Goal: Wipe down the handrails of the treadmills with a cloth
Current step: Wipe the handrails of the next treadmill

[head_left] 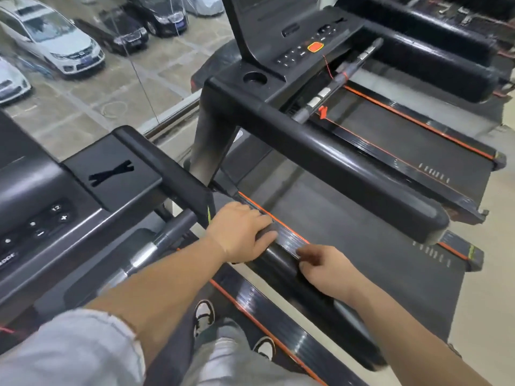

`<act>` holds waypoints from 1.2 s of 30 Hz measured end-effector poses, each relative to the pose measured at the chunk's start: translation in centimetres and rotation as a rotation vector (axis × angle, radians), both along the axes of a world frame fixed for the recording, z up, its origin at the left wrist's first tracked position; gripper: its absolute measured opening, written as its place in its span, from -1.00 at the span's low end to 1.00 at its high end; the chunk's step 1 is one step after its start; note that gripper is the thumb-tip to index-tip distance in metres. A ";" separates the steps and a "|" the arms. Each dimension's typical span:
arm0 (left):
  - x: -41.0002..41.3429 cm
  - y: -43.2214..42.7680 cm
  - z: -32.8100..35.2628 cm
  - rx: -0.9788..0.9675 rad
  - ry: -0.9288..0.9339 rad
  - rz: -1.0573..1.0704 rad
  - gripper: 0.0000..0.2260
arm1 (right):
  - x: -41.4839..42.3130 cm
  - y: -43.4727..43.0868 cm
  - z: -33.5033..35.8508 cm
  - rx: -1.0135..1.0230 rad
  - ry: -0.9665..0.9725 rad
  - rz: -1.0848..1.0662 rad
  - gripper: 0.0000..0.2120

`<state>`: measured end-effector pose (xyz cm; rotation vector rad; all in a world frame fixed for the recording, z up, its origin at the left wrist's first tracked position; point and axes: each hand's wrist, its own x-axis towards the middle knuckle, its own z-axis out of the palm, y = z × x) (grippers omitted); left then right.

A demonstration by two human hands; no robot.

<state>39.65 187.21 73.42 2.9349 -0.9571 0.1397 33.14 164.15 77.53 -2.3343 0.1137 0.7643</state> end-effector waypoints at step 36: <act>-0.9 4.1 -1.5 -0.220 -0.044 0.433 -0.68 | 4.9 8.8 0.1 -0.288 -0.102 0.301 -0.52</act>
